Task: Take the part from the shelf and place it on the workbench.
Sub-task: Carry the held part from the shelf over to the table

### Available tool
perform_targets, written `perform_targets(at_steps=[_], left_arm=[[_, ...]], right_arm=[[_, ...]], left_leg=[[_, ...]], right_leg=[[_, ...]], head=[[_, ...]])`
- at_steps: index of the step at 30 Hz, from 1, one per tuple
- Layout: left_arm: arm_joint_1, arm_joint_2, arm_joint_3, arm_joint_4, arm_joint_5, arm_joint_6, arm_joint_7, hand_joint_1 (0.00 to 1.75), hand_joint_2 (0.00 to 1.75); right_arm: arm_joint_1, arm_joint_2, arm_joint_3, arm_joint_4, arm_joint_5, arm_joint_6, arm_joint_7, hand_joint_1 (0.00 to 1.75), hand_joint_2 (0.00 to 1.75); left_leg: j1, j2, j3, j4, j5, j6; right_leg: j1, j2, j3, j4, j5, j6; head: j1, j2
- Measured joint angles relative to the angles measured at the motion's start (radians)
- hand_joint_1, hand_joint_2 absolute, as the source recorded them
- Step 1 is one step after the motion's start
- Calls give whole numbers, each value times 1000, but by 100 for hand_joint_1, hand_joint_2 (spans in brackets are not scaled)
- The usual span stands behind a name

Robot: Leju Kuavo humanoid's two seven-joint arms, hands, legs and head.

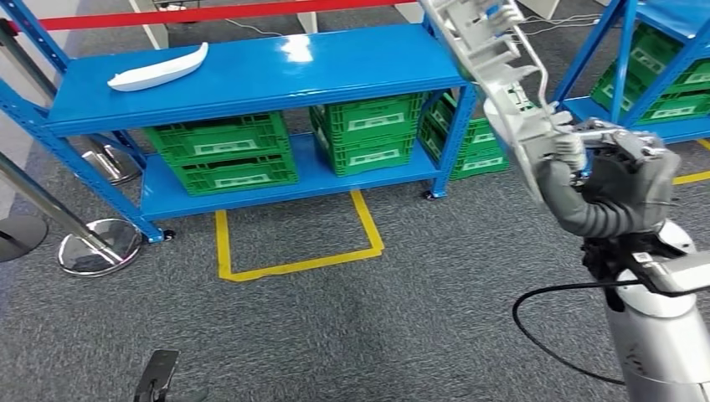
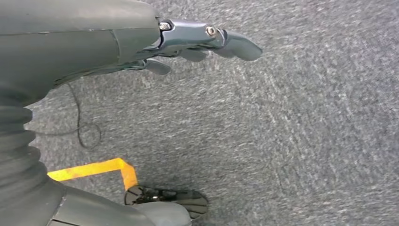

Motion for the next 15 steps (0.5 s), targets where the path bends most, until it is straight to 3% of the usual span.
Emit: perform_targets(at_steps=[2, 4, 5, 6, 8, 9, 10, 13, 15], left_arm=[[3, -1, 0, 0, 0, -2, 0, 0, 175], [7, -2, 1, 0, 0, -2, 0, 0, 175], [8, -2, 1, 0, 0, -2, 0, 0, 175], [8, -3, 1, 0, 0, -3, 0, 0, 175], [6, -3, 1, 0, 2, -3, 0, 0, 175], [5, -3, 1, 0, 4, -3, -1, 0, 175], [3, -3, 1, 0, 5, -3, -2, 0, 175], [1, -2, 1, 0, 9, -3, -4, 0, 175], [0, -2, 1, 0, 10, -3, -6, 0, 175]], right_arm=[[3, -2, -2, -4, 0, 0, -4, 175, 175], [11, -2, -3, -6, 1, 0, -5, 175, 175], [15, -3, -4, -7, 3, 0, -5, 175, 175], [20, -4, -5, -9, 5, 0, -5, 175, 175], [26, -5, -7, -15, 8, 0, -8, 175, 175], [28, -5, -8, -20, 9, 0, -11, 175, 175], [29, -5, -8, -25, 11, -1, -15, 175, 175], [36, -5, -10, -33, 15, -1, -21, 175, 175], [38, -5, -11, -37, 16, -2, -21, 175, 175]], left_leg=[[1, 21, -5, -3, 6, 0], [1, 43, -10, -2, 8, -3], [2, 54, -11, -1, 9, -4], [3, 64, -12, 0, 9, -6], [1, 82, -14, 7, 7, -15], [-2, 89, -17, 13, 5, -21], [-5, 95, -19, 18, 4, -26], [-5, 107, -23, 26, 2, -38], [0, 78, -39, 69, -37, -48]], right_leg=[[-5, -32, -50, 119, -66, 11], [-11, -41, -82, 211, -98, 22], [-14, -44, -72, 206, -88, 27], [-16, -50, -42, 161, -63, 30], [-16, -84, 41, 23, -18, 33], [-15, -96, 70, -26, -7, 27], [-12, -103, 82, -49, -6, 20], [-11, -80, 75, -48, -1, -7], [-13, -65, 70, -49, 7, -21]], head=[[7, 0], [8, 0], [8, 0], [8, 0], [9, 0], [9, 0], [9, 0], [9, 0], [7, 0]])
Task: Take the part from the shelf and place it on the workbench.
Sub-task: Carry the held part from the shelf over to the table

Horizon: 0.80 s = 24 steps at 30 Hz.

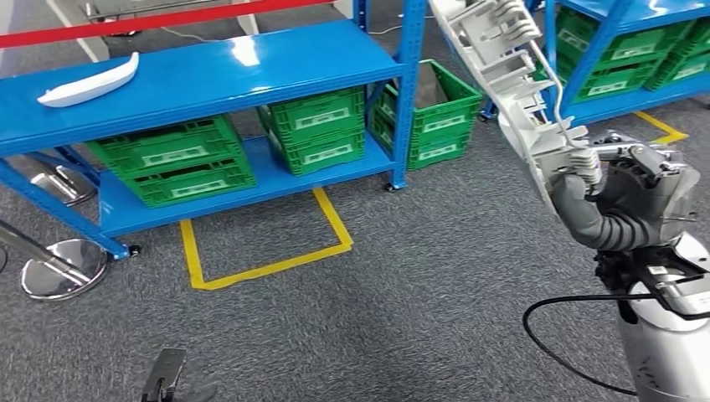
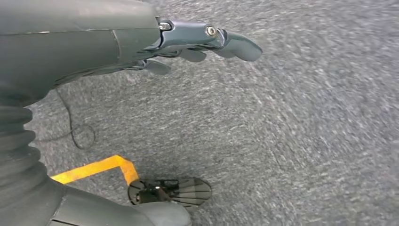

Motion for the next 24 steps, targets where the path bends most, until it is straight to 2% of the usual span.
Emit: perform_targets(at_steps=[2, 3, 4, 5, 6, 7, 9, 10, 11, 13, 15, 17, 18, 19, 20, 21, 23, 24], left_arm=[[1, 0, 0, 0, 0, 0, -1, 0, 175], [2, -1, 0, 0, 0, 0, -1, 0, 175], [3, -1, 0, 0, 1, 0, -1, 0, 175], [3, -1, 0, 0, 1, 0, -1, 0, 175], [3, -1, 0, 0, 2, 0, -1, 0, 175], [3, -1, 0, 0, 2, 0, -1, 0, 175], [4, 0, 0, 0, 3, 0, -1, 0, 175], [4, 0, 0, 0, 3, 0, 0, 0, 175], [4, 0, 0, 0, 4, 1, 0, 0, 175], [5, -3, 1, 0, 6, 1, 0, 0, 175], [4, -6, 1, 0, 7, 1, -1, 0, 175], [7, -6, 1, 0, 7, 2, -2, 0, 175], [9, -6, 2, 0, 7, 2, -2, 0, 175], [11, -7, 2, 0, 7, 1, -2, 0, 175], [12, -7, 2, 0, 7, 1, -2, 0, 175], [12, -7, 2, 0, 7, 1, -2, 0, 175], [11, -8, 2, 0, 7, 1, -2, 0, 175], [9, -8, 2, 0, 7, 1, -2, 0, 175]], right_arm=[[1, 0, 0, -3, 0, 0, 0, 175, 175], [2, 0, 0, -4, 0, 0, -1, 175, 175], [5, 0, 0, -4, 1, 0, -1, 175, 175], [8, 0, 0, -5, 1, 0, -2, 175, 175], [13, 0, 0, -7, 2, 0, -2, 175, 175], [17, 0, 0, -10, 4, 0, -3, 175, 175], [23, 0, 0, -19, 10, -1, -10, 175, 175], [27, 0, 0, -25, 13, -3, -15, 175, 175], [32, 0, 0, -32, 18, -7, -19, 175, 175], [47, 0, -2, -47, 28, -14, -24, 175, 175], [60, -1, -4, -61, 35, -20, -27, 175, 175], [67, -2, -6, -71, 39, -24, -33, 175, 175], [72, -2, -6, -75, 40, -26, -36, 175, 175], [77, -2, -6, -77, 41, -27, -37, 175, 175], [81, -2, -6, -79, 42, -28, -37, 175, 175], [85, -2, -6, -79, 43, -29, -36, 175, 175], [88, -2, -6, -84, 44, -29, -36, 175, 175], [88, -2, -6, -87, 44, -29, -37, 175, 175]], left_leg=[[3, -36, -46, 119, -72, -6], [3, -42, -72, 185, -101, -6], [3, -44, -89, 230, -115, -4], [3, -46, -90, 239, -108, 0], [2, -49, -73, 210, -84, 6], [1, -58, -42, 149, -48, 14], [-1, -95, 18, 25, 5, 35], [-2, -109, 35, -13, 14, 41], [-4, -114, 40, -28, 13, 45], [-2, -98, 42, -45, 16, 44], [3, -78, 45, -61, 26, 43], [4, -57, 43, -68, 32, 44], [4, -46, 40, -67, 32, 45], [4, -35, 39, -66, 33, 44], [4, -23, 38, -66, 33, 44], [4, -12, 38, -64, 32, 43], [5, 8, 38, -59, 28, 36], [3, 16, 36, -54, 25, 31]], right_leg=[[0, 16, -7, 0, 6, -9], [2, 25, -11, 0, 8, -12], [4, 36, -14, 0, 11, -13], [6, 46, -16, 0, 13, -14], [9, 56, -17, 0, 15, -14], [11, 67, -17, 0, 17, -14], [13, 85, -20, 1, 21, -10], [12, 93, -25, 2, 25, -5], [10, 101, -30, 2, 29, 1], [7, 112, -40, 1, 35, 14], [9, 86, -60, 28, 14, 23], [8, 44, -108, 132, -47, 32], [6, 32, -135, 198, -78, 38], [3, 27, -154, 248, -96, 44], [1, 23, -157, 264, -95, 48], [-2, 19, -140, 242, -78, 51], [-4, -6, -62, 112, -27, 55], [-3, -19, -27, 52, -12, 51]], head=[[-2, 0], [-2, 0], [-2, 0], [-2, 0], [-2, 0], [-2, 0], [-1, 0], [-1, 0], [-2, 0], [-4, 0], [2, 0], [8, 0], [11, 0], [11, 0], [11, 0], [11, 0], [11, 0], [11, 0]])
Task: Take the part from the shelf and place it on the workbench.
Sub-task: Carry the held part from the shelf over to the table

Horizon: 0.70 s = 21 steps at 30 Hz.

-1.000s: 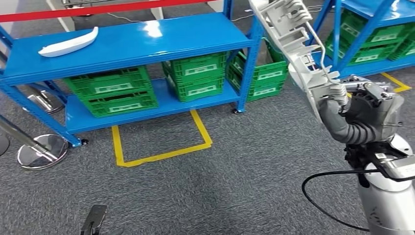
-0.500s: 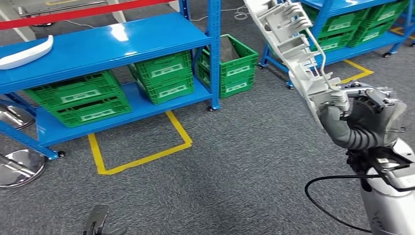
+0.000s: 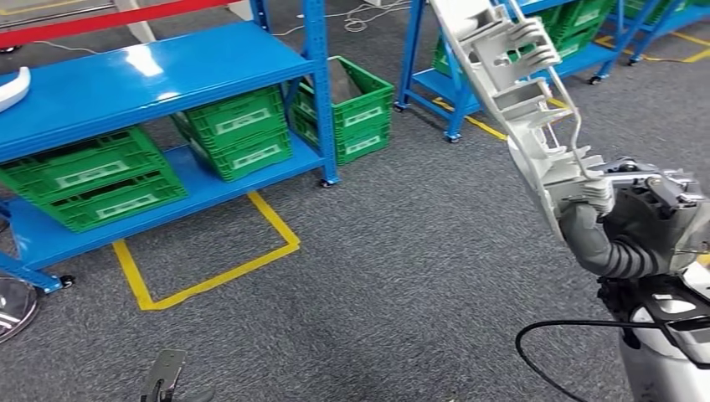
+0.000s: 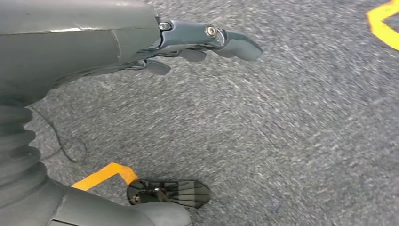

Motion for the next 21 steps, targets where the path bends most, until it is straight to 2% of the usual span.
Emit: perform_targets(at_steps=[1, 2, 4, 5, 6, 7, 9, 10, 11, 12, 13, 15, 16, 17, 18, 19, 20, 21], left_arm=[[-1, 0, 0, 0, 0, 0, 0, 0, 175], [-2, 1, 0, 0, 0, 0, 0, 0, 175], [-2, 1, 0, 0, 0, 0, 0, 0, 175], [-3, 1, 0, 0, 0, 0, -1, 0, 175], [-4, 1, 0, 0, 0, 0, -2, 0, 175], [-5, 1, 0, 0, 0, 0, -3, 0, 175], [-4, 1, 0, 0, 0, 0, -4, 0, 175], [-3, 1, 0, 0, 0, -1, -4, 0, 175], [-1, 1, 0, 0, 0, -1, -4, 0, 175], [-1, 1, 0, 0, 1, -1, -4, 0, 175], [0, 1, 0, 0, 2, -1, -5, 0, 175], [-1, 3, 0, 0, 3, -1, -5, 0, 175], [-1, 3, 1, 0, 3, -1, -5, 0, 175], [-1, 3, 1, 0, 3, -1, -5, 0, 175], [-1, 4, 1, 0, 3, -1, -6, 0, 175], [-1, 3, 1, 0, 3, -1, -6, 0, 175], [-1, 2, 1, 0, 4, -1, -7, 0, 175], [-1, 1, 1, 0, 4, -1, -8, 0, 175]], right_arm=[[0, 0, 0, -3, 0, 0, 0, 175, 175], [0, 0, 0, -6, 0, -1, -1, 175, 175], [2, 0, -1, -9, 2, -3, -1, 175, 175], [4, 0, -1, -9, 5, -4, -1, 175, 175], [5, 0, -2, -11, 8, -6, -1, 175, 175], [6, 0, -2, -12, 11, -7, -2, 175, 175], [9, 0, -1, -15, 16, -12, -5, 175, 175], [11, 0, -1, -15, 18, -14, -7, 175, 175], [14, 0, -1, -16, 20, -17, -9, 175, 175], [18, 0, -2, -17, 21, -20, -11, 175, 175], [23, 0, -5, -20, 22, -23, -14, 175, 175], [29, 0, -13, -27, 23, -29, -18, 175, 175], [32, 0, -18, -31, 23, -32, -20, 175, 175], [35, 0, -23, -35, 22, -36, -21, 175, 175], [40, 0, -29, -40, 22, -41, -23, 175, 175], [48, -1, -36, -45, 21, -45, -25, 175, 175], [57, -2, -43, -51, 21, -47, -27, 175, 175], [66, -4, -49, -55, 20, -49, -29, 175, 175]], left_leg=[[-2, 7, -2, 4, -3, -5], [-5, 13, -3, 7, -4, -10], [-6, 25, -3, 10, -6, -17], [-4, 23, -4, 15, -12, -22], [-2, 9, -10, 33, -29, -28], [0, -10, -25, 71, -56, -33], [2, -49, -77, 198, -125, -37], [2, -56, -101, 255, -146, -36], [2, -59, -114, 285, -147, -35], [2, -61, -112, 278, -130, -32], [2, -67, -95, 238, -97, -28], [3, -104, -44, 115, -27, -16], [4, -124, -24, 66, -8, -12], [4, -137, -14, 38, -4, -9], [4, -138, -11, 30, -8, -8], [4, -129, -10, 21, -9, -8], [5, -119, -8, 14, -8, -6], [7, -108, -7, 9, -4, -3]], right_leg=[[2, -8, 23, -39, 6, -8], [5, -9, 29, -51, 2, -17], [6, 9, 27, -50, 5, -35], [5, 16, 25, -50, 7, -40], [4, 23, 24, -51, 9, -46], [3, 30, 22, -52, 12, -51], [3, 46, 19, -52, 14, -57], [3, 56, 18, -51, 15, -58], [4, 66, 18, -51, 16, -59], [5, 77, 18, -51, 16, -59], [5, 88, 18, -50, 17, -59], [6, 108, 17, -49, 18, -56], [5, 118, 13, -48, 20, -52], [4, 127, 8, -47, 22, -47], [2, 135, 2, -47, 26, -40], [0, 144, -3, -50, 31, -33], [0, 139, -9, -49, 31, -28], [1, 122, -19, -37, 22, -23]], head=[[0, 0], [0, 0], [0, 0], [0, 0], [0, 0], [-2, 0], [-3, 0], [-4, 0], [-4, 0], [-4, 0], [-4, 0], [-3, 0], [-3, 0], [-4, 0], [-5, 0], [-7, 0], [-8, 0], [-6, 0]])
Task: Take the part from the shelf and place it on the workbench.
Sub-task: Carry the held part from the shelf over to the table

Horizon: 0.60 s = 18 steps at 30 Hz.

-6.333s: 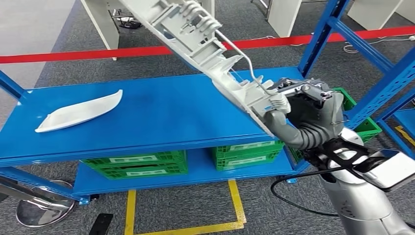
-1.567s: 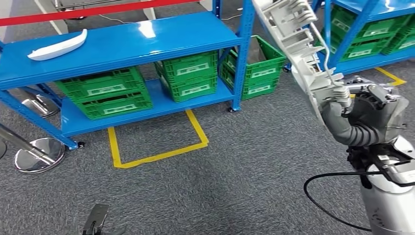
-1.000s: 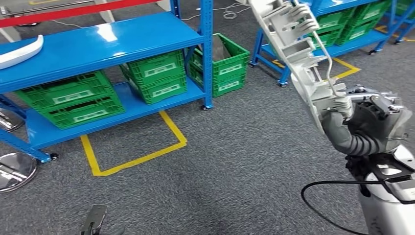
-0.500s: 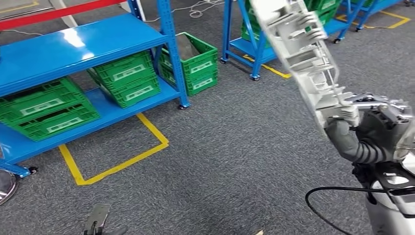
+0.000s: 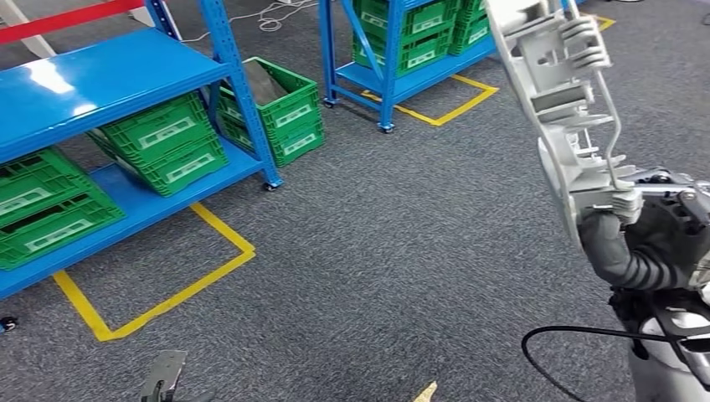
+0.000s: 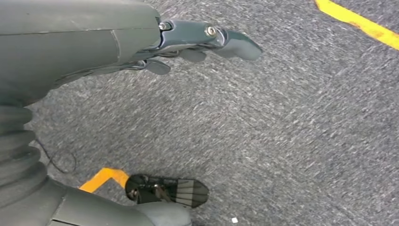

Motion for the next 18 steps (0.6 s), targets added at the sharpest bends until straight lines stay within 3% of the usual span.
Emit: perform_targets(at_steps=[1, 3, 5, 6, 7, 9, 11, 12, 14, 16, 18], left_arm=[[0, 0, 0, 0, 2, 0, -1, 0, 175], [3, 1, 1, 0, 6, 0, -2, 0, 175], [6, 1, 2, 0, 10, -1, -2, 0, 175], [7, 1, 3, 0, 10, -1, -2, 0, 175], [7, 0, 3, 0, 10, -1, -3, 0, 175], [6, 0, 3, 0, 11, -1, -4, 0, 175], [6, 0, 4, 0, 12, -1, -6, 0, 175], [6, 0, 4, 0, 12, -1, -7, 0, 175], [6, -1, 4, 0, 13, -1, -9, 0, 175], [5, -1, 4, 0, 14, -1, -10, 0, 175], [6, -1, 5, 0, 14, -1, -11, 0, 175]], right_arm=[[6, -2, -6, -3, 0, -1, -3, 175, 175], [16, -6, -15, -9, 0, -2, -8, 175, 175], [30, -7, -25, -14, 1, -5, -10, 175, 175], [37, -7, -32, -15, 1, -7, -10, 175, 175], [43, -7, -39, -18, 1, -9, -10, 175, 175], [51, -9, -50, -25, 1, -11, -11, 175, 175], [57, -11, -59, -35, 1, -14, -14, 175, 175], [61, -11, -64, -40, 1, -15, -15, 175, 175], [68, -11, -73, -45, 2, -17, -18, 175, 175], [71, -12, -78, -50, 3, -18, -20, 175, 175], [71, -12, -79, -53, 4, -18, -22, 175, 175]], left_leg=[[2, 11, 1, -6, 4, 3], [2, 34, 1, -8, 6, 7], [1, 59, 0, -7, 5, 8], [1, 70, 0, -7, 5, 8], [1, 81, 0, -6, 4, 7], [-2, 100, 0, -2, 0, 0], [-9, 115, -1, 6, -5, -10], [-12, 121, -1, 7, -6, -15], [-10, 131, 0, 10, -10, -22], [-5, 106, -12, 46, -44, -30], [-3, 65, -57, 159, -108, -34]], right_leg=[[1, -25, -16, 30, -19, 4], [2, -70, -73, 150, -82, 10], [0, -78, -119, 258, -119, 16], [-1, -80, -117, 263, -112, 18], [-2, -85, -94, 225, -89, 19], [0, -119, -12, 85, -37, 18], [4, -146, 37, -1, -21, 7], [7, -147, 40, -7, -25, -1], [7, -126, 36, -7, -19, -14], [4, -108, 34, -9, -14, -26], [4, -90, 33, -10, -11, -34]], head=[[3, 0], [8, 0], [8, 0], [9, 0], [9, 0], [9, 0], [7, 0], [6, 0], [4, 0], [3, 0], [0, 0]])
